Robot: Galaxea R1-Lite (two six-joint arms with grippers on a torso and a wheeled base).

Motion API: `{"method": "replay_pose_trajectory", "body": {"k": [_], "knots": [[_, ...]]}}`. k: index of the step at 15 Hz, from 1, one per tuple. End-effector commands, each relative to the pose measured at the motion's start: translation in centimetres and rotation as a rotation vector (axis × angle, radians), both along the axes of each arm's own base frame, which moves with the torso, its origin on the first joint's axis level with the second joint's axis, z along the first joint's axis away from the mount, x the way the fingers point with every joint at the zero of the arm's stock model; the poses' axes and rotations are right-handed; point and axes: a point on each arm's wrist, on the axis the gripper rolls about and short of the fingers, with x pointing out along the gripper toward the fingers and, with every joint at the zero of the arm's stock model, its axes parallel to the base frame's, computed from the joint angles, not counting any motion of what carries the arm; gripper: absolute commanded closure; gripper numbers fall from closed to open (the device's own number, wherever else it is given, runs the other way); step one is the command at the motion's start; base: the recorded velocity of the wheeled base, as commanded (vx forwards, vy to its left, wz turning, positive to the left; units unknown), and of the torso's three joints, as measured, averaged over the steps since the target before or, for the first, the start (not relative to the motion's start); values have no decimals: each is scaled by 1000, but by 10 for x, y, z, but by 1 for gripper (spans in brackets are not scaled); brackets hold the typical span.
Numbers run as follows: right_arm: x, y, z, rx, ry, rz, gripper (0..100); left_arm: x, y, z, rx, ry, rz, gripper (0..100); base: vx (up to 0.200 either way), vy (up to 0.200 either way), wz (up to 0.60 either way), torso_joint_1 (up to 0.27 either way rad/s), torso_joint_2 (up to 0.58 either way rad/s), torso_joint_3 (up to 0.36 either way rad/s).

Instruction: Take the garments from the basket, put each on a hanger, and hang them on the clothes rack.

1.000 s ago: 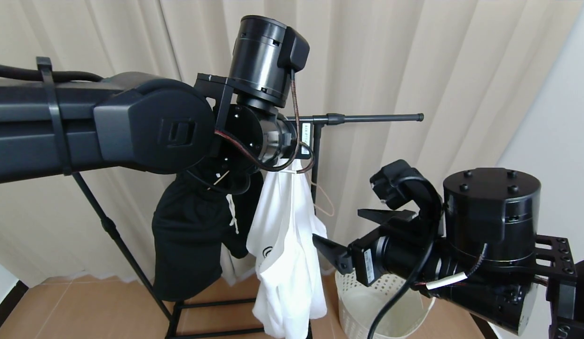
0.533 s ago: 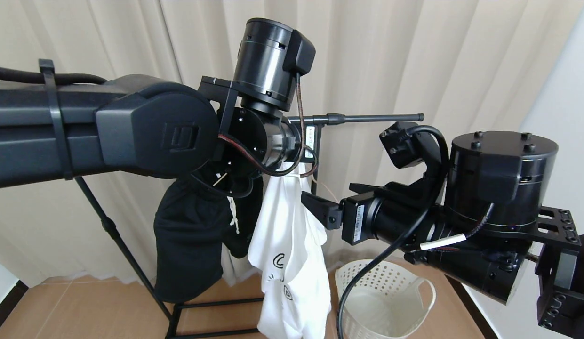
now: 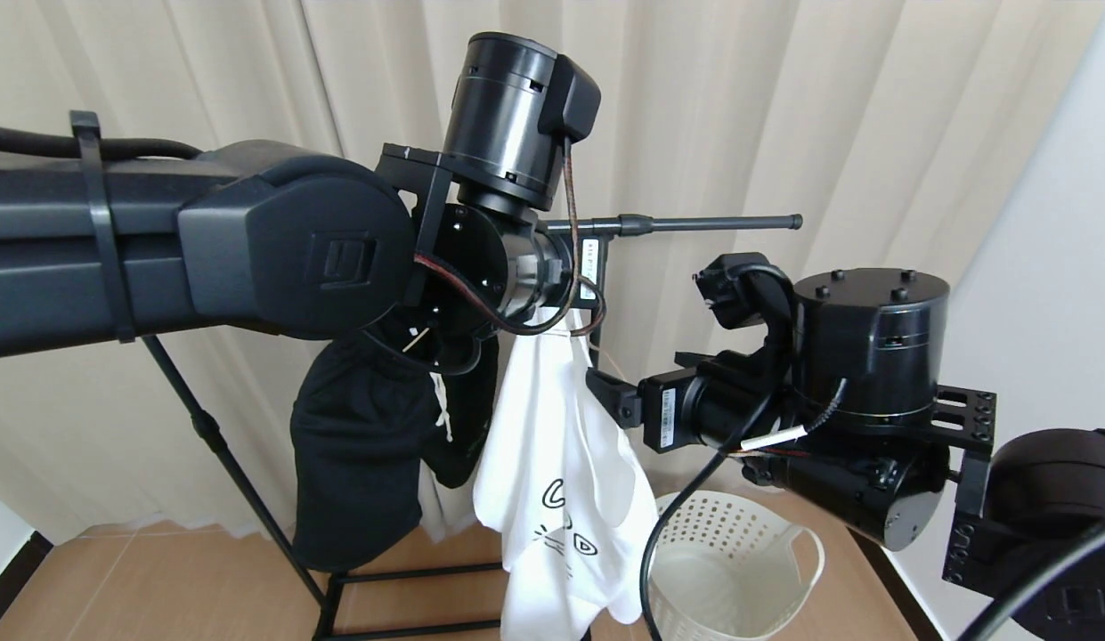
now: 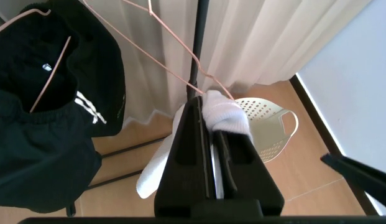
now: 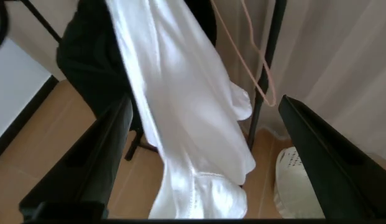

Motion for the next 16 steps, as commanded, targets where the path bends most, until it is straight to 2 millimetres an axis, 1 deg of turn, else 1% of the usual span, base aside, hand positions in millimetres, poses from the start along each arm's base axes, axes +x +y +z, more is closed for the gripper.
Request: {"method": "replay_pose_trajectory", "body": {"k": [1,2,4,8,9,11,12,13,16], "knots": [[13,-4,-14,-45,23,-40,0,0,0,1,-2,-1,0,100,0,0,0,0,0,0],[19,-7,-18,-63,26,-62,0,0,0,1,-2,-1,0,100,0,0,0,0,0,0],[23,-11,-19,-82,25,-75,0,-1,1,1,-3,-1,1,100,0,0,0,0,0,0],[25,-15,-22,-107,26,-82,0,-2,3,4,-8,-6,2,100,0,0,0,0,0,0],[30,-18,-27,-128,32,-96,0,-3,4,5,-9,-8,5,100,0,0,0,0,0,0],[30,-22,-32,-170,34,-111,0,-5,6,6,-10,-6,4,100,0,0,0,0,0,0],[29,-23,-31,-169,30,-109,0,-4,7,4,-8,-2,6,100,0,0,0,0,0,0],[29,-23,-25,-145,10,-111,0,-4,7,3,-5,-1,8,100,0,0,0,0,0,0],[22,-27,-2,-37,-101,-95,0,-4,6,3,-3,-3,13,100,0,0,0,0,0,0]]}}
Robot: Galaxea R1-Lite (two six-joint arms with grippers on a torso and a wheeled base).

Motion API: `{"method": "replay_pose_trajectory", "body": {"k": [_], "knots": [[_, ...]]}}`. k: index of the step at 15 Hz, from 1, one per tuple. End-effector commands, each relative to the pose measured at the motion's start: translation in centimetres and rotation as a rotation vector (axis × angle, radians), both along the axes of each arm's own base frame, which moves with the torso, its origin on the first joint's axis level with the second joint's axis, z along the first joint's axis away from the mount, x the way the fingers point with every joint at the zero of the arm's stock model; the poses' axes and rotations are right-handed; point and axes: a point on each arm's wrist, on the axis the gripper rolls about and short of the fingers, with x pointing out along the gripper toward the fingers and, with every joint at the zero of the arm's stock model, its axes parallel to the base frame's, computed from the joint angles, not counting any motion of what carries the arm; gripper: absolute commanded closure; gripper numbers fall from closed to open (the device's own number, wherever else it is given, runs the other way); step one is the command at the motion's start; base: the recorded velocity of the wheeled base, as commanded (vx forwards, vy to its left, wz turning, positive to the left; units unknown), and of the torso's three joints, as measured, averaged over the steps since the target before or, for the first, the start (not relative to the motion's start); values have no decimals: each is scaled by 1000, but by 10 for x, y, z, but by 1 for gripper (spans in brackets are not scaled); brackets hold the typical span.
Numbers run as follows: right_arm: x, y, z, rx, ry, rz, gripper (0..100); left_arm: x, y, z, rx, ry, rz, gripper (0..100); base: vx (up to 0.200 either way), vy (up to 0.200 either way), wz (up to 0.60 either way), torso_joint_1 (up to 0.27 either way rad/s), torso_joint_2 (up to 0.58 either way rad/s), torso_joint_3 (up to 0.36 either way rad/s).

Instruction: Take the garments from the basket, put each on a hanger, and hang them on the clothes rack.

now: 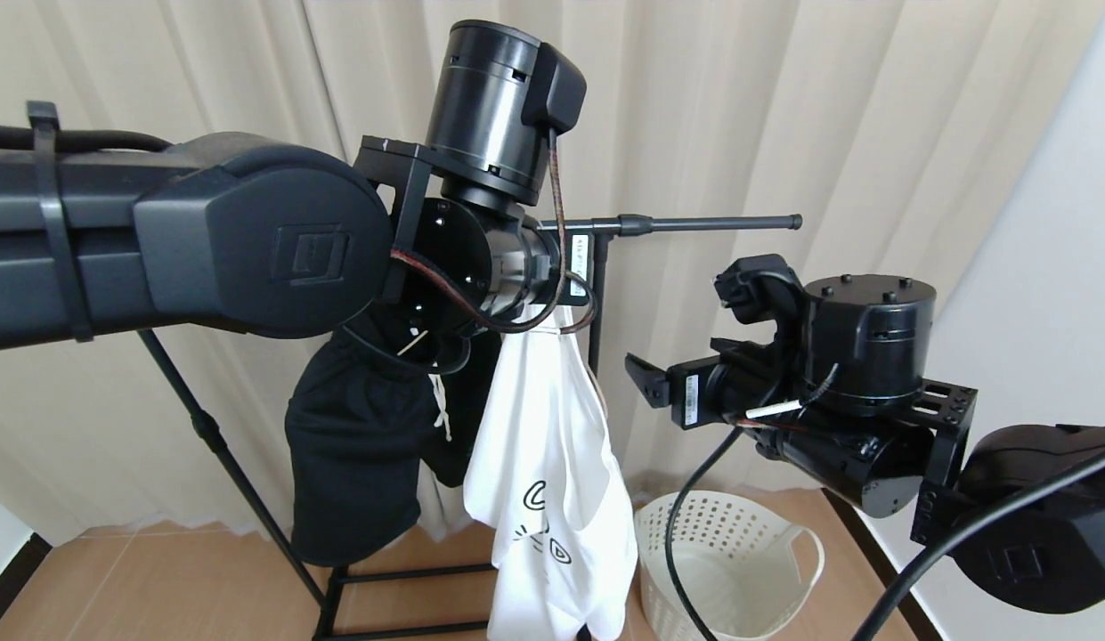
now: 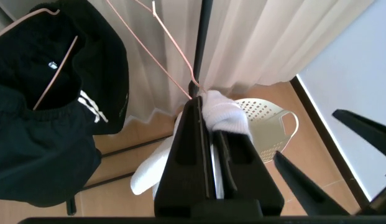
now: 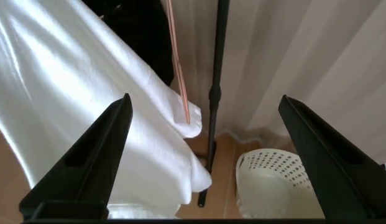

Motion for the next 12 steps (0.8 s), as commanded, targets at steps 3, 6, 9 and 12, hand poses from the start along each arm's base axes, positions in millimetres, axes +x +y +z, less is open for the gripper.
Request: {"method": "replay_pose_trajectory", "body": {"k": [3,6,9,12], "knots": [[-34,4,23,109,-74,151,0,0,0,-1,5,2,3,100,0,0,0,0,0,0],[-40,24,3,67,-22,203,0,0,-1,-1,3,-1,1,100,0,0,0,0,0,0],[-27,35,-25,5,37,176,0,-1,0,0,3,-1,1,100,0,0,0,0,0,0],[-10,30,-41,-27,70,125,0,-1,0,0,3,-1,1,100,0,0,0,0,0,0]]}}
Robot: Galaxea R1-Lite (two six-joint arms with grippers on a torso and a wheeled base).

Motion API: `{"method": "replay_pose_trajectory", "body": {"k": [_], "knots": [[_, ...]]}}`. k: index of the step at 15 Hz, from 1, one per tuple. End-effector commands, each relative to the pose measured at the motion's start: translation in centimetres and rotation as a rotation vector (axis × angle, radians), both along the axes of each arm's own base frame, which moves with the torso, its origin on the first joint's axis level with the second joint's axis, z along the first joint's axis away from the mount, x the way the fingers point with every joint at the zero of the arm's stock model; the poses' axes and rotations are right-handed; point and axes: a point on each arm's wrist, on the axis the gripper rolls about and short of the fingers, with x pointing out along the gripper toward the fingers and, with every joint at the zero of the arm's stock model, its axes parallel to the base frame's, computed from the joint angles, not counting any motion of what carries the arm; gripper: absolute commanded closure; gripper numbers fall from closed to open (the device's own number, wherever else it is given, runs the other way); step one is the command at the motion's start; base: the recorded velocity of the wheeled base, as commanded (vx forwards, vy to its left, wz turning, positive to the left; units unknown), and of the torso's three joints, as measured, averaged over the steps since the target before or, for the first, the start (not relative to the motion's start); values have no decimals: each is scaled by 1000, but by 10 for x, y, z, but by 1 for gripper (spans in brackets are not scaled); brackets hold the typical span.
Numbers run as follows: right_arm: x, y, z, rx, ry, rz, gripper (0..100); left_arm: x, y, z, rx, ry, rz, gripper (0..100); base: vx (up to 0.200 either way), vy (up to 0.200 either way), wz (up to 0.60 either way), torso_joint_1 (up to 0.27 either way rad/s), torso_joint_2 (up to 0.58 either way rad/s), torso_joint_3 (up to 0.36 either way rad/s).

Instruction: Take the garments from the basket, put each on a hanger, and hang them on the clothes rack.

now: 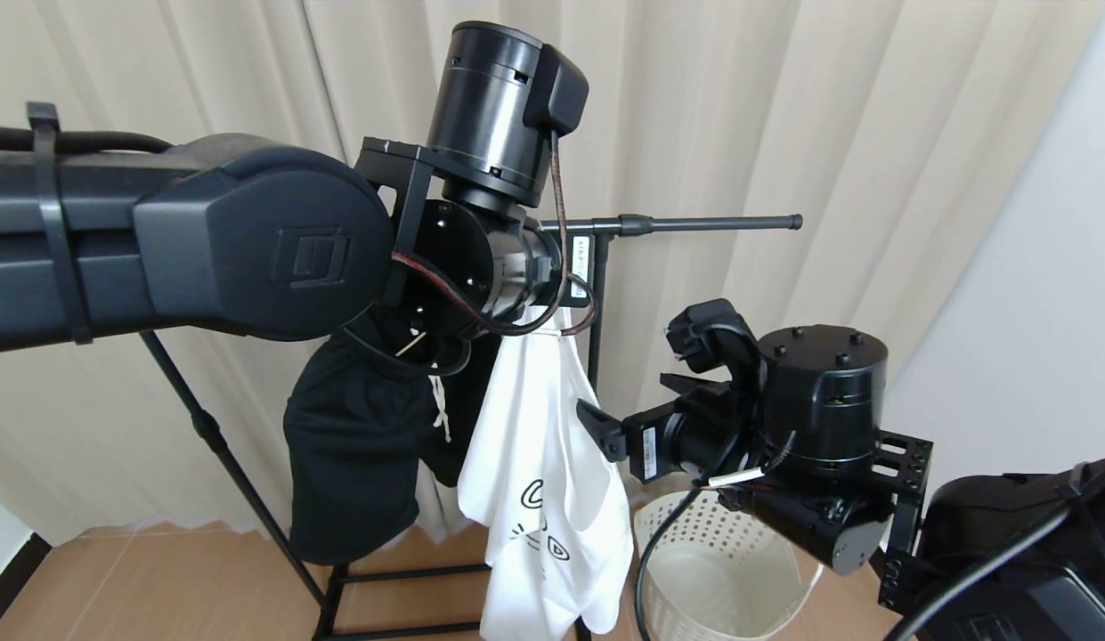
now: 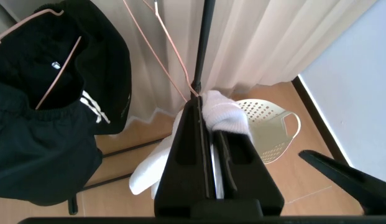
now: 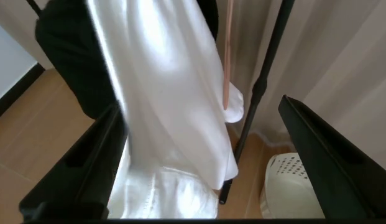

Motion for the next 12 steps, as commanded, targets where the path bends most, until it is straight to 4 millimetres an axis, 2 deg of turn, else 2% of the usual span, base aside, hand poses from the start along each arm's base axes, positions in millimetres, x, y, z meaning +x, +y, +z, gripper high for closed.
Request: {"method": "replay_pose_trajectory", "body": {"k": [1,6,10,11,12], "knots": [[9,0,-14,-30,30,-19,0,-1,1,2,-4,-4,1,100,0,0,0,0,0,0],[25,-17,-13,-42,20,-84,0,-3,5,6,-11,-10,4,100,0,0,0,0,0,0],[29,-21,-13,-41,18,-98,0,-3,5,2,-1,1,4,100,0,0,0,0,0,0],[29,-21,-13,-41,18,-98,100,-3,5,1,1,3,4,100,0,0,0,0,0,0],[29,-22,-13,-42,17,-100,100,-3,5,1,1,3,4,100,0,0,0,0,0,0]]}}
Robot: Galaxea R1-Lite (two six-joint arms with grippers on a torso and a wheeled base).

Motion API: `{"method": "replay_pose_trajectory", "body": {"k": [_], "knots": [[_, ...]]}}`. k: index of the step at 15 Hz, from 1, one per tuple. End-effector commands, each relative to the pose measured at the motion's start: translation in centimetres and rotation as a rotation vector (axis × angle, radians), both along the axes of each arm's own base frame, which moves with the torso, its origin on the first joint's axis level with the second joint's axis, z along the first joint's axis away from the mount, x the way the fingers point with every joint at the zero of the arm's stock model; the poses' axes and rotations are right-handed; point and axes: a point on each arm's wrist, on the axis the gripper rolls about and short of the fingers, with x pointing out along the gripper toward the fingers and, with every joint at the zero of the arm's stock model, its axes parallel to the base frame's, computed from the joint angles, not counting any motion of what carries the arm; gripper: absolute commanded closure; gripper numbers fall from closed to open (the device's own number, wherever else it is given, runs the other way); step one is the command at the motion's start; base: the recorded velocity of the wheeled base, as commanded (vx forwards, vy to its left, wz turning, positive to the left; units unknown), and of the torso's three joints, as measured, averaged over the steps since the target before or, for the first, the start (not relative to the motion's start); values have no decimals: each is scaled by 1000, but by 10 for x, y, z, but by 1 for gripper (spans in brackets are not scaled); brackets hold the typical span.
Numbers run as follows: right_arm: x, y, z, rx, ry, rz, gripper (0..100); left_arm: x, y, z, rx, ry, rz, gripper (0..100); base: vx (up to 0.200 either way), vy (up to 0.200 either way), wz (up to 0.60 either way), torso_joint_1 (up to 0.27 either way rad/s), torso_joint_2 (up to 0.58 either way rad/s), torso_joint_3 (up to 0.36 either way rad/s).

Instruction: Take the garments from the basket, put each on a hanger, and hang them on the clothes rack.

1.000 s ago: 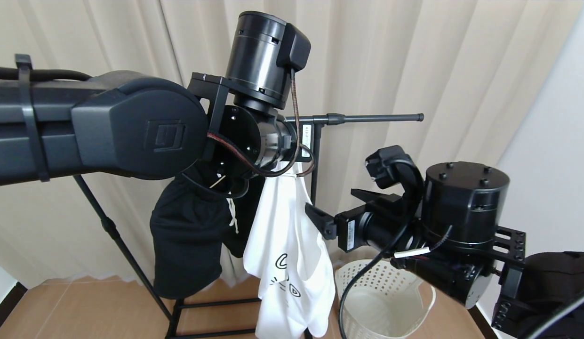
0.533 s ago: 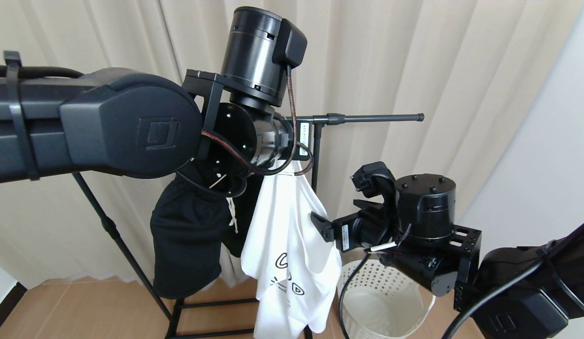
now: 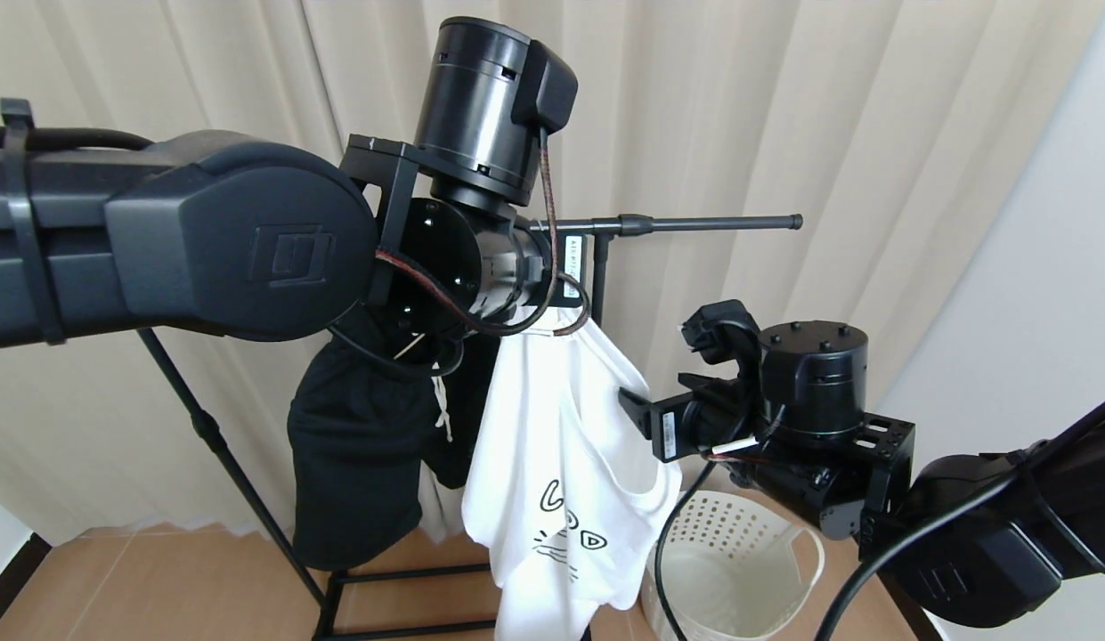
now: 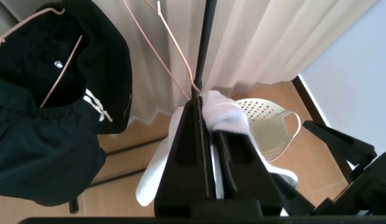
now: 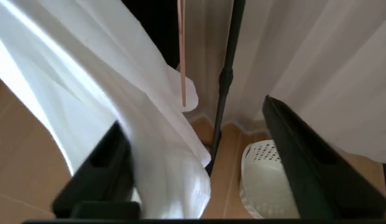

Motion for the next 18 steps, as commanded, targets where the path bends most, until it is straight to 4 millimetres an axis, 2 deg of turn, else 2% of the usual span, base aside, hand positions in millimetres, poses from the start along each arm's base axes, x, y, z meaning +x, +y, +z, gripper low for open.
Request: {"method": "replay_pose_trajectory", "body": {"k": [1,5,7,10,14,18], "knots": [[4,-6,4,7,-11,-21,100,-1,2,0,1,2,2,100,0,0,0,0,0,0],[19,-29,17,7,-54,-92,100,0,16,-7,27,29,28,100,0,0,0,0,0,0],[16,-37,32,17,-91,-101,100,8,28,-18,49,60,61,100,0,0,0,0,0,0],[3,-41,51,37,-123,-97,100,10,30,-31,80,96,66,100,0,0,0,0,0,0],[-26,-32,80,57,-146,-50,100,9,29,-44,99,129,50,100,0,0,0,0,0,0],[-27,-28,94,68,-187,-131,100,-10,41,-30,53,127,4,100,0,0,0,0,0,0]]}}
